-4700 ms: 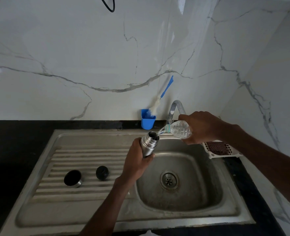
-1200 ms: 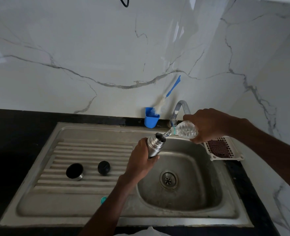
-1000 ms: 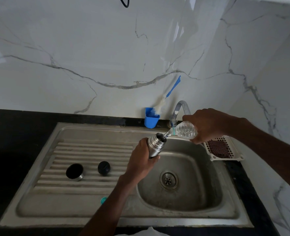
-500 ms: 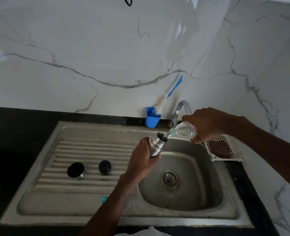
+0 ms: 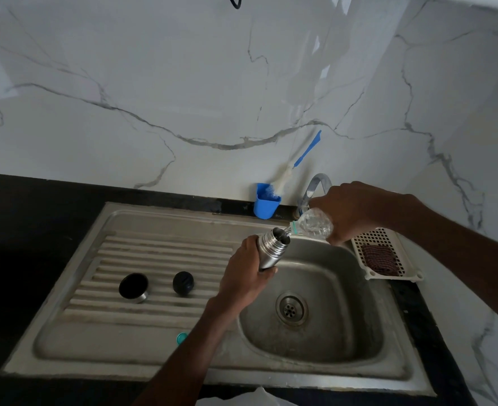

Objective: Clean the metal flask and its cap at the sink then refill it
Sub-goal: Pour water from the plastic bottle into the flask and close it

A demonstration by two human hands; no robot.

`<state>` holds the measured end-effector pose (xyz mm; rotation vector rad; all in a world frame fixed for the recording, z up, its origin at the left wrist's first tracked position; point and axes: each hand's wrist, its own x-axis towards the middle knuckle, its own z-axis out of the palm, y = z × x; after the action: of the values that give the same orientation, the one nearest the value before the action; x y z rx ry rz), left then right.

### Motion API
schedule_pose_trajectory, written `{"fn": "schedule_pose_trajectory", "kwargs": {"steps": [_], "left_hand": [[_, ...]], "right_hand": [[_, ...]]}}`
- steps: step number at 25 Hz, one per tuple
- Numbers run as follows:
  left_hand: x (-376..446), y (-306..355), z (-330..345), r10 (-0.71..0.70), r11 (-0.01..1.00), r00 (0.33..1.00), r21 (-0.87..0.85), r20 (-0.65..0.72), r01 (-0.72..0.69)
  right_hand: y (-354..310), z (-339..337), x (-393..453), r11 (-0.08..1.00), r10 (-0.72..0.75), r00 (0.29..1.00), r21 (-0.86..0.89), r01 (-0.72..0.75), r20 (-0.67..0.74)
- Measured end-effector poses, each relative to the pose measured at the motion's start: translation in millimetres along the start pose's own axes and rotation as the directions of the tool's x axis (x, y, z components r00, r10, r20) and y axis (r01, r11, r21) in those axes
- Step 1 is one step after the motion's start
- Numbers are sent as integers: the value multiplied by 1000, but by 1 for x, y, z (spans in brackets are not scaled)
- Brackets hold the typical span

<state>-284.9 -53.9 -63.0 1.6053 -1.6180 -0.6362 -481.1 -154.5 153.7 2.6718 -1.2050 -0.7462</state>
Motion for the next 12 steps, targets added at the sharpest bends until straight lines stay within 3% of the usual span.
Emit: {"fn": "schedule_pose_trajectory", "kwargs": {"steps": [12], "left_hand": [[-4,-8,-11,3,1000,1000,-22,-28,-4]], "right_hand": [[-46,-32,38,986,1,984,-165,29,180]]}}
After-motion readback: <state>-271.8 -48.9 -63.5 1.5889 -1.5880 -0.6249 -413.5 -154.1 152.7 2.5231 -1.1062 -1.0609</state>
